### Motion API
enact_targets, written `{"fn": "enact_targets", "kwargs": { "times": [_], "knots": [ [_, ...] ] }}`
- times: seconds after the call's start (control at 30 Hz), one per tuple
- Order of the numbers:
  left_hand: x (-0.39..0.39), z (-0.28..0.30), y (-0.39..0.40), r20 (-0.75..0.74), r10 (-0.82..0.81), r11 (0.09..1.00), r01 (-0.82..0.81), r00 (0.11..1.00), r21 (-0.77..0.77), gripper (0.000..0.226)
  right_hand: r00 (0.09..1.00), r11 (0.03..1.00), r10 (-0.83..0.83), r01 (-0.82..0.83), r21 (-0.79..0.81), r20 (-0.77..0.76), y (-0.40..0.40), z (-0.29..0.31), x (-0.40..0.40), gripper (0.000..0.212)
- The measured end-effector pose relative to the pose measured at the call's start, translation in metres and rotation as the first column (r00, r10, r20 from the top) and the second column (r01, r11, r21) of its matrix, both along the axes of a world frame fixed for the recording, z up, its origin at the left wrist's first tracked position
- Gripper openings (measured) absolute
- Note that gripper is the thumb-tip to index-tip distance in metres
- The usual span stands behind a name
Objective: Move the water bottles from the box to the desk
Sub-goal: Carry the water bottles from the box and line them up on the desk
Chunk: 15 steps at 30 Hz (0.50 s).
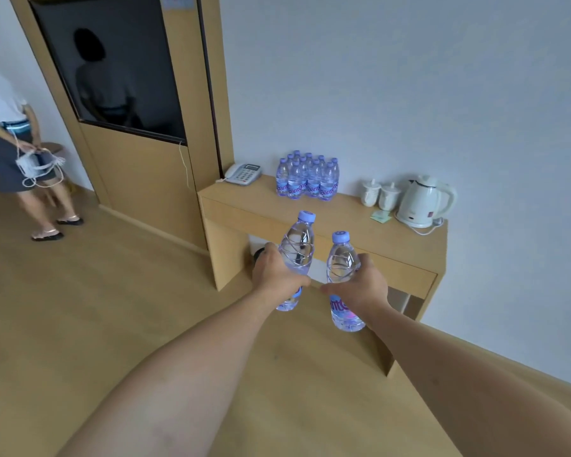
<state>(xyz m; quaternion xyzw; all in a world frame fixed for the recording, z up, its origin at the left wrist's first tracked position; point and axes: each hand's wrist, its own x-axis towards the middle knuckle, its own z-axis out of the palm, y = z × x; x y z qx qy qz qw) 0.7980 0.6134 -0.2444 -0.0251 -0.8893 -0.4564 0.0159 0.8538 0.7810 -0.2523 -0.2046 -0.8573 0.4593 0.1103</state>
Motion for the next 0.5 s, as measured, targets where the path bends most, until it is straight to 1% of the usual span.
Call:
{"fn": "enact_targets", "kwargs": {
  "times": [0.17, 0.3, 0.4, 0.5],
  "knots": [
    [-0.105, 0.01, -0.016, -0.012, -0.029, 1.0, 0.029, 1.0, -0.013, 0.071, 0.999, 0.999, -0.034, 0.034, -0.005, -0.008, -0.021, 0.01, -0.099, 0.071],
    [-0.171, -0.002, -0.016, 0.008, -0.092, 0.995, 0.092, 0.996, -0.032, 0.07, 0.998, 0.998, -0.06, 0.06, 0.001, 0.02, -0.023, 0.002, -0.167, 0.074],
    [-0.231, -0.012, -0.011, 0.028, -0.095, 0.994, 0.097, 0.995, -0.048, 0.071, 0.996, 0.997, -0.076, 0.076, 0.001, 0.035, -0.016, -0.008, -0.226, 0.075],
    [-0.293, -0.026, 0.001, 0.055, -0.091, 0.995, 0.093, 0.994, -0.033, 0.073, 0.994, 0.996, -0.094, 0.094, 0.006, 0.055, -0.002, -0.023, -0.288, 0.078]
  ]
}}
